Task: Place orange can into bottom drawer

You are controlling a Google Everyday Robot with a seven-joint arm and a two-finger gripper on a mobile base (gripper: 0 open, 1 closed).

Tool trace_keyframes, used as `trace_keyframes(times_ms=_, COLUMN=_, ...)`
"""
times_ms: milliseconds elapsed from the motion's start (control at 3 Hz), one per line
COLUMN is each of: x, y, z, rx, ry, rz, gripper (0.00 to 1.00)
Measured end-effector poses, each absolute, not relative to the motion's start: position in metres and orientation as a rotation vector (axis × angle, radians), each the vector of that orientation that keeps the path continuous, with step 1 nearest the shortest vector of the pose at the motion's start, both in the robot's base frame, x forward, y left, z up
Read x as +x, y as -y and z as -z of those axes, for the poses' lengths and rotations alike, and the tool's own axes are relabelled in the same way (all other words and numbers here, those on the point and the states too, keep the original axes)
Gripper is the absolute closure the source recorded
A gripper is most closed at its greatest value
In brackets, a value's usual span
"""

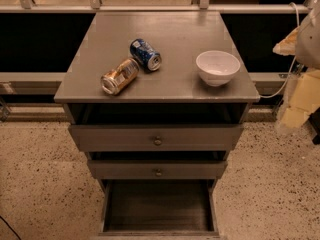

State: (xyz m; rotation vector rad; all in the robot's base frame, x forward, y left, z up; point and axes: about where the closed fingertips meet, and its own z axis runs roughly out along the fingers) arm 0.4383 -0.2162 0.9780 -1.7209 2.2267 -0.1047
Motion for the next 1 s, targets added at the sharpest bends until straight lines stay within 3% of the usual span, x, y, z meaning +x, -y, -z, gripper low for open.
trace_keyframes(times_ms=667, x=0.458, y=0.187, z=-0.989, rx=-1.771, ry=-2.113, rz=0.116, gripper=0.0)
trace_keyframes(times_ms=1000, x=0.487, y=0.122, z=-1.0, rx=-1.962, ry=-1.87, rz=0.203, gripper=0.0)
